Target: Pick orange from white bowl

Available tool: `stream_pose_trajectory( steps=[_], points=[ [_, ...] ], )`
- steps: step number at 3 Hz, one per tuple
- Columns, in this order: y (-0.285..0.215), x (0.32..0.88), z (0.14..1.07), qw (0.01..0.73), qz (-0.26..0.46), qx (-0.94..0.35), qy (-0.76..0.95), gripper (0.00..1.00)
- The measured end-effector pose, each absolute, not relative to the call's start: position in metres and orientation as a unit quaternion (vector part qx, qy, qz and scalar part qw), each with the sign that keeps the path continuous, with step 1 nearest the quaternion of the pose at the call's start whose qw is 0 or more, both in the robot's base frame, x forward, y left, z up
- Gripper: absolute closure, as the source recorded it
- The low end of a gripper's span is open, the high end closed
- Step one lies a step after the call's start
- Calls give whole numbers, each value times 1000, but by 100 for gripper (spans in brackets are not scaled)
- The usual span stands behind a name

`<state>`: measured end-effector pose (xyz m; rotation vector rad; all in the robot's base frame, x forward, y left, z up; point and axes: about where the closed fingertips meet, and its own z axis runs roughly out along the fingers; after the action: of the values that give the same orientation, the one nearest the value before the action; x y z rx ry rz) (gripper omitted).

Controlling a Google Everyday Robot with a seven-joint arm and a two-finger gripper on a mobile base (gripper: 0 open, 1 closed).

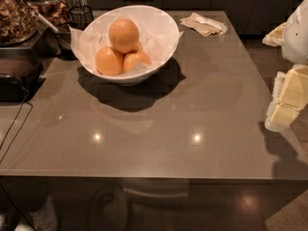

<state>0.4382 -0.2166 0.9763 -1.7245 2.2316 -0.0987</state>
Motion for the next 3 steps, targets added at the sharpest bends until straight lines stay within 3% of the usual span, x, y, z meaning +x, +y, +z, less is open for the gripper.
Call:
stream_pose_trajectory(
  steps=[1, 3],
  points=[
    [-217, 438, 976, 159, -34, -603, 781, 0],
    [-203, 467, 994, 263, 19, -531, 805, 0]
  ],
)
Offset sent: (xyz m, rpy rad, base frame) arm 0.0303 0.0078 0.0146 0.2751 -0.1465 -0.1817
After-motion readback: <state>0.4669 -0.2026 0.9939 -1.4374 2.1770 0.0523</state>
